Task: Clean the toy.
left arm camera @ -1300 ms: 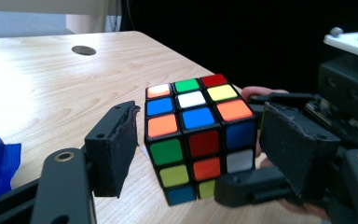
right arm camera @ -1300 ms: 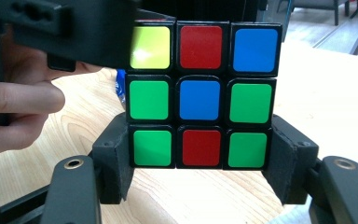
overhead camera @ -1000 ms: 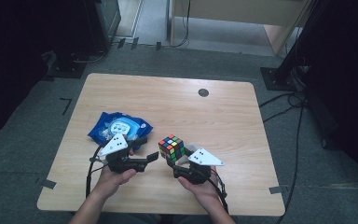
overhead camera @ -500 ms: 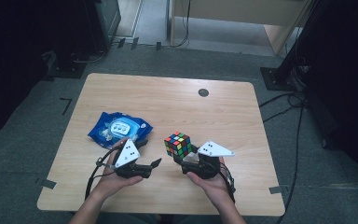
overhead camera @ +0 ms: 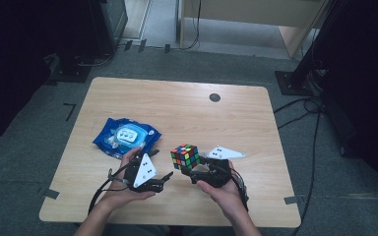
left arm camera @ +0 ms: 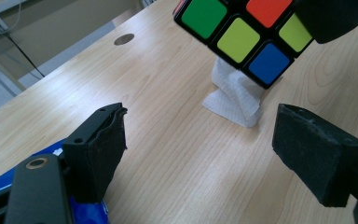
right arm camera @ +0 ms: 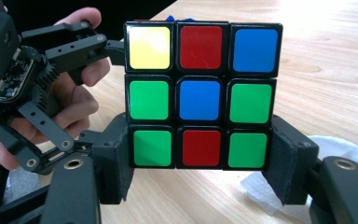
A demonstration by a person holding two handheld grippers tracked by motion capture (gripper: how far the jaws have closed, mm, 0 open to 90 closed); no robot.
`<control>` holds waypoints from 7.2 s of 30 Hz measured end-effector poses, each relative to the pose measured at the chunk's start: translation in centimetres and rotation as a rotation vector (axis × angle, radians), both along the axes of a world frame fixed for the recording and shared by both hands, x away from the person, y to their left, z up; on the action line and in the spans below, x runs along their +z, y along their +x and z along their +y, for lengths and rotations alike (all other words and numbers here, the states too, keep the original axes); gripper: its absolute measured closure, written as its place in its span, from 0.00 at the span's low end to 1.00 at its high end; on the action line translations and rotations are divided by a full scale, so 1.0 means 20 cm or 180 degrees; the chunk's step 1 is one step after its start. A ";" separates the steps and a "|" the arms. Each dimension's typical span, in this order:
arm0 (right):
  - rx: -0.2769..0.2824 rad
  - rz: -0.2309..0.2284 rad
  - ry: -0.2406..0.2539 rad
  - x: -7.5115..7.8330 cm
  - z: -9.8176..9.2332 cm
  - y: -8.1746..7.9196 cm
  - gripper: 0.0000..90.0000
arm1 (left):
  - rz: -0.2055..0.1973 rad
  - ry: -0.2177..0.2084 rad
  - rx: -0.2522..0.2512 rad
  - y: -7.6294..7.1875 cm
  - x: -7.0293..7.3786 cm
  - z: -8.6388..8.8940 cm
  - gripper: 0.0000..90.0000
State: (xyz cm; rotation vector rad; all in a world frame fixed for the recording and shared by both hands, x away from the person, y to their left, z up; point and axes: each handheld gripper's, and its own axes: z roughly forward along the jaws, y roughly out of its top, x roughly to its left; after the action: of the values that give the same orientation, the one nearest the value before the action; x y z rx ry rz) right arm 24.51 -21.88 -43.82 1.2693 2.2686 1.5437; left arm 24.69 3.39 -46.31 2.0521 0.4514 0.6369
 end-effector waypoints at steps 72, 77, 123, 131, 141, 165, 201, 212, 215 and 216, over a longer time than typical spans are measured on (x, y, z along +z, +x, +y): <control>0.0452 0.0522 0.0531 -0.08 0.04 0.05 0.33 | -0.0380 0.0073 -0.0265 -0.08 -0.02 -0.04 0.38; 0.0395 0.0622 0.0748 -0.10 0.03 0.07 0.35 | -0.0453 0.0157 -0.0370 -0.11 -0.03 -0.08 0.38; -0.0509 -0.0238 -0.0586 -0.26 -0.11 0.14 0.40 | -0.0171 -0.0240 -0.0175 -0.03 -0.01 0.04 0.38; -0.0613 -0.0207 -0.1017 -0.37 -0.03 0.16 0.53 | -0.0167 -0.0265 -0.0111 -0.02 -0.02 0.04 0.38; -0.0653 -0.0163 -0.1145 -0.41 -0.04 0.17 0.89 | -0.0043 -0.0397 -0.0060 -0.01 -0.01 0.06 0.38; 0.0043 -0.1082 0.0501 0.10 0.02 -0.12 0.98 | 0.0037 -0.0436 -0.0177 -0.04 -0.03 0.00 0.38; -0.0237 -0.0919 0.0289 -0.02 0.03 -0.07 0.97 | -0.0009 -0.0528 -0.0205 -0.06 0.03 0.01 0.38; -0.0009 -0.1052 0.0356 0.02 0.10 -0.14 0.97 | 0.0078 -0.0454 -0.0194 -0.05 0.00 -0.01 0.38; 0.0030 -0.1091 0.0391 0.05 0.12 -0.15 0.97 | 0.0060 -0.0429 -0.0273 -0.07 0.00 -0.03 0.38; 0.0030 -0.1110 0.0387 0.05 0.12 -0.15 0.97 | 0.0055 -0.0415 -0.0293 -0.08 0.00 -0.04 0.38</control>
State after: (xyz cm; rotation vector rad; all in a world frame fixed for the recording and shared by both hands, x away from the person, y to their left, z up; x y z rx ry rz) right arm 21.49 -19.54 -42.83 0.9246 1.9916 1.7689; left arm 23.16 2.52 -46.27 1.9441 0.3957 0.5215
